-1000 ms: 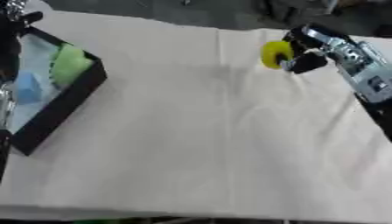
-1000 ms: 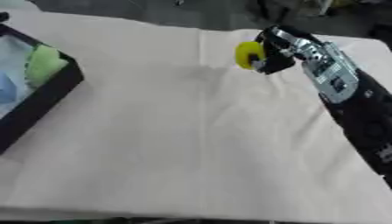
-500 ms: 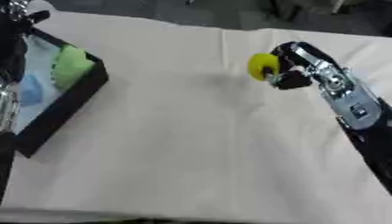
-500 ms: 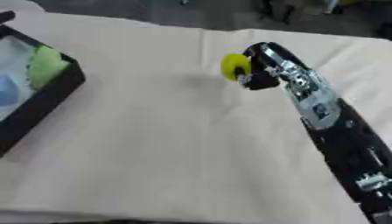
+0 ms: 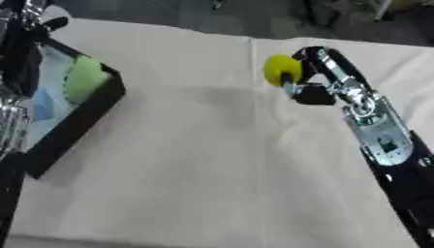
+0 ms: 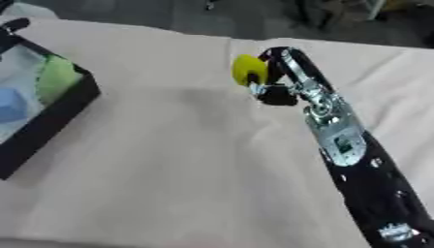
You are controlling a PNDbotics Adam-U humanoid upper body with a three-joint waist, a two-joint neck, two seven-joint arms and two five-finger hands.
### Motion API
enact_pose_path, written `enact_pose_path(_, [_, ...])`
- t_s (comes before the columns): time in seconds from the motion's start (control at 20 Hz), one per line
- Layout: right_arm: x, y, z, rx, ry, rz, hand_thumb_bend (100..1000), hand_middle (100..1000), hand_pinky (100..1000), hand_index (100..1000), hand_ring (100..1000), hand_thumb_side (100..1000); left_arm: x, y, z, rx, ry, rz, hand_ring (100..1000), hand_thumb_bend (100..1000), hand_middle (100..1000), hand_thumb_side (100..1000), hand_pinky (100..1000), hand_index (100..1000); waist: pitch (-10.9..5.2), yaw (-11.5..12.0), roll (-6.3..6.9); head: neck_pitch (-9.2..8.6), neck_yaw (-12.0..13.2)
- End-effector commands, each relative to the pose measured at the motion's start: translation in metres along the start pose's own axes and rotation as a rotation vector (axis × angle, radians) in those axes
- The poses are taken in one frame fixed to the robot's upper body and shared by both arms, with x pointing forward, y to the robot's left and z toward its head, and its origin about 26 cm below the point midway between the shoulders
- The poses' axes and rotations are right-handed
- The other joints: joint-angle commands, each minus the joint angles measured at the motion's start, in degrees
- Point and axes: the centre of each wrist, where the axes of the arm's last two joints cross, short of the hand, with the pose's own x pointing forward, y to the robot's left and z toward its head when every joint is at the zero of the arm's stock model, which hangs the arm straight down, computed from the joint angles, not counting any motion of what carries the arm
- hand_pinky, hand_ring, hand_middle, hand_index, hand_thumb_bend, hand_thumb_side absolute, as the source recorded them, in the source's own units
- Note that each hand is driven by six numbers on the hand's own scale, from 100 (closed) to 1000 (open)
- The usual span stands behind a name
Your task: Pick up the objects with one hand, pass them to the other hand, and then place them into the box on the other side of the table.
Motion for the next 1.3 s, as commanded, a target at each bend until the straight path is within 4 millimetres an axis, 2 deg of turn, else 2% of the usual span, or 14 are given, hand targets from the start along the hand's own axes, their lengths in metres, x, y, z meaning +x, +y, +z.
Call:
enact_pose_path(0.05, [0.014, -0.006, -0.001, -0.067, -0.07, -0.029, 100, 256, 555, 491, 437, 100, 0.01, -0.002, -0.003, -0.022, -0.038, 0.006, 1000, 100, 1000, 725, 890, 834, -0.01, 0.1, 1.07, -0.87, 0.4])
enact_pose_path(0.25, [0.025, 0.003, 0.0, -0.075, -0.118, -0.064, 100, 255, 548, 490, 435, 100, 0.009, -0.007, -0.003, -0.063, -0.032, 0.012, 1000, 100, 1000, 706, 889, 827, 0.16, 0.3, 1.28, -1.38, 0.5])
enact_pose_path(0.3, [0.028, 0.006, 0.0, -0.074, -0.13, -0.072, 100, 254, 547, 489, 435, 100, 0.008, -0.01, -0.003, -0.081, -0.028, 0.012, 1000, 100, 1000, 648, 888, 827, 0.22, 0.4, 1.34, -1.53, 0.6])
enact_pose_path(0.35, [0.031, 0.008, 0.001, -0.074, -0.143, -0.08, 100, 254, 546, 489, 434, 100, 0.008, -0.012, -0.003, -0.106, -0.022, 0.01, 1000, 100, 1000, 668, 888, 828, 0.29, 0.4, 1.4, -1.69, 0.7])
enact_pose_path(0.6, [0.046, 0.018, 0.002, -0.083, -0.197, -0.102, 100, 254, 538, 488, 433, 100, 0.008, -0.024, -0.002, -0.254, -0.017, -0.036, 1000, 100, 1000, 606, 886, 839, 0.48, 0.5, 1.57, -2.08, 1.2])
enact_pose_path(0.85, [0.057, 0.023, 0.002, -0.113, -0.209, -0.107, 100, 253, 529, 486, 431, 100, 0.012, -0.033, -0.001, -0.396, -0.032, -0.083, 1000, 100, 1000, 592, 886, 851, 0.63, 0.7, 1.66, -2.17, 1.3])
enact_pose_path(1.3, [0.064, 0.024, 0.002, -0.133, -0.221, -0.105, 100, 252, 529, 485, 431, 100, 0.017, -0.046, 0.0, -0.534, -0.072, -0.137, 1000, 100, 1000, 543, 888, 855, 0.76, 0.9, 1.69, -1.9, 0.2])
